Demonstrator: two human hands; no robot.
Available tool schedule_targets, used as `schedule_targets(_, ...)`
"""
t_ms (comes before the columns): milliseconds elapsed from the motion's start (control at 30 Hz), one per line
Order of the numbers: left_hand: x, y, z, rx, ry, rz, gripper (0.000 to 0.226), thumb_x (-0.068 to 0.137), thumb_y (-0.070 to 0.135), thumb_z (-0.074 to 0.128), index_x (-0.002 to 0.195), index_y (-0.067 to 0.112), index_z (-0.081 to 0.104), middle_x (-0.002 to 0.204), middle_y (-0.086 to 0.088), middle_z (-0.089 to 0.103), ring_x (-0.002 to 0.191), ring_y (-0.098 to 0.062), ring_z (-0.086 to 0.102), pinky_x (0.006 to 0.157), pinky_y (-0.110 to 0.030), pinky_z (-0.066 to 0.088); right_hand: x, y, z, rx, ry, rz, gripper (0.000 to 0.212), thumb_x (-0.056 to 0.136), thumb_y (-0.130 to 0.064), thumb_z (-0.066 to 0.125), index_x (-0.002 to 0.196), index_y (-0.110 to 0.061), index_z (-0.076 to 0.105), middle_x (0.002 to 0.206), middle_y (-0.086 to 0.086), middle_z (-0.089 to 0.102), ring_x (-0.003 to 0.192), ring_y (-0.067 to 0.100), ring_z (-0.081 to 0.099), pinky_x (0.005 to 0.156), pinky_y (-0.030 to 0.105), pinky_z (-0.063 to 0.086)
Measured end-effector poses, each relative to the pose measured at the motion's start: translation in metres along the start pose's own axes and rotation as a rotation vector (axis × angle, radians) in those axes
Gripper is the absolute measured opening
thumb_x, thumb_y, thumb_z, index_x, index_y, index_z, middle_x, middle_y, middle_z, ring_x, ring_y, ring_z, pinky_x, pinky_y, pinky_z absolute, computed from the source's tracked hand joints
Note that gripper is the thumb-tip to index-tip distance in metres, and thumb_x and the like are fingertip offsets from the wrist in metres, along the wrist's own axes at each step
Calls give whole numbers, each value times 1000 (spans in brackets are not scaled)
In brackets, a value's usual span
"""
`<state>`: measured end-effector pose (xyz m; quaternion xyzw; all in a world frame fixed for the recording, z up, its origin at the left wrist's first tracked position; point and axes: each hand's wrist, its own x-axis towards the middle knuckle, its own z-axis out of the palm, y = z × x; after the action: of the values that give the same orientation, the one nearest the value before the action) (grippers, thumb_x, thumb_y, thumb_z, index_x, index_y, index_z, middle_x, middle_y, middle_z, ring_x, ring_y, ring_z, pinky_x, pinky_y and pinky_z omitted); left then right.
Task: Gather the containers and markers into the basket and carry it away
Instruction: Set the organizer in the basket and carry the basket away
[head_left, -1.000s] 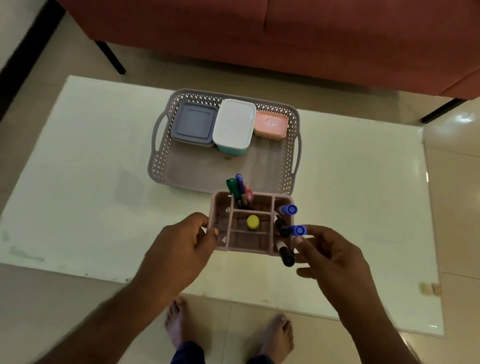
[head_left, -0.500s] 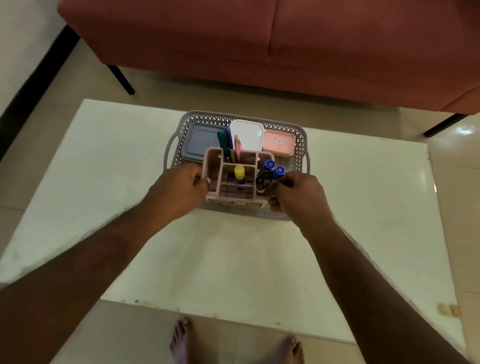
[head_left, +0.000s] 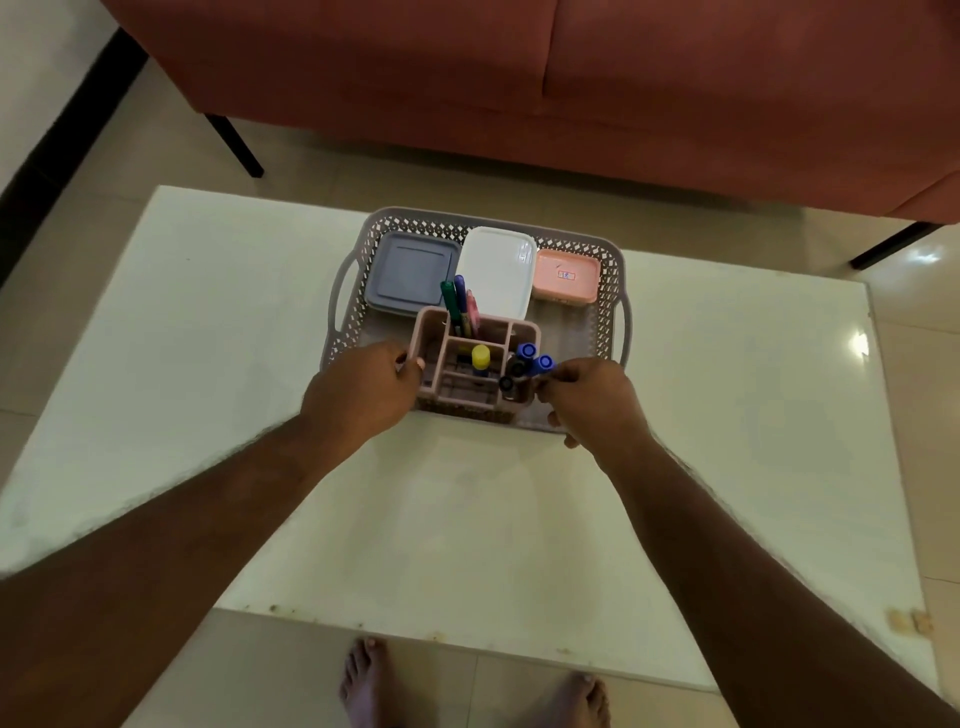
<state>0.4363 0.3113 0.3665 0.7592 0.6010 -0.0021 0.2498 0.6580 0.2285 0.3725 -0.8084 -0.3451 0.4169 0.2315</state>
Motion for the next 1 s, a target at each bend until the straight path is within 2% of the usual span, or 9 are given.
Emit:
schedule_targets(67,-4,-8,-8,0,182,-25,24,95,38,48,93,21,64,79,-4,66,77,-32,63,64,-32,46,1,10,-14,-14,159,-23,9,84,-25,66,82,-24,74,79,-2,74,72,27,72,68,41,61)
schedule_targets(167,6,-30,-26,-47,513,-105,26,88,39,59,105,19,63,94,-8,72,90,-38,65,74,-40,50,13,25,-44,-48,417,35,39,80,-42,67,112,-19,67,92,-3,74,86,28,71,85,39,56)
schedule_targets(200,15,-39,-30,-71,481,-160,38,86,43,62,113,16,60,104,-9,70,98,-37,64,80,-41,50,18,28,-50,-37,411,77,53,79,-48,67,121,-17,62,92,-3,74,88,29,71,87,42,55)
schedule_targets(267,33,-54,-32,-124,230,-252,57,85,51,66,123,10,56,118,-12,64,108,-35,61,87,-42,47,29,28,-53,7,302,145,67,78,-51,71,131,-14,53,84,-3,71,84,27,72,82,47,59)
schedule_targets(367,43,-61,-23,-310,-30,-269,38,89,40,66,116,14,59,110,-10,67,99,-31,63,84,-39,51,37,28,-41,44,135,166,49,82,-34,73,125,-16,57,94,4,71,80,26,72,70,47,62)
schedule_targets(433,42,-65,-20,-292,5,-254,23,89,24,62,111,17,62,107,-10,69,96,-30,63,81,-38,51,40,29,-36,-21,145,145,31,80,-21,65,111,-21,63,100,8,72,84,28,72,75,47,61)
schedule_targets(567,30,-67,-21,-201,25,-235,19,87,13,57,105,16,64,105,-11,69,97,-34,62,84,-43,52,30,33,-32,-56,158,141,35,75,-15,58,108,-23,67,93,5,73,80,26,72,76,46,61)
schedule_targets(800,-61,-85,-45,-228,67,-245,18,87,19,61,103,27,65,94,-7,74,92,-32,68,76,-37,53,-61,51,-27,-136,133,104,31,86,-17,56,112,-27,70,79,-5,73,72,15,70,70,30,55)
schedule_targets(1000,-156,-71,-140,-254,84,-237,18,94,28,57,111,29,64,91,-3,74,90,-31,69,70,-34,49,-177,-9,-58,-78,134,107,30,89,-20,53,111,-35,68,76,-15,70,68,6,68,59,25,50)
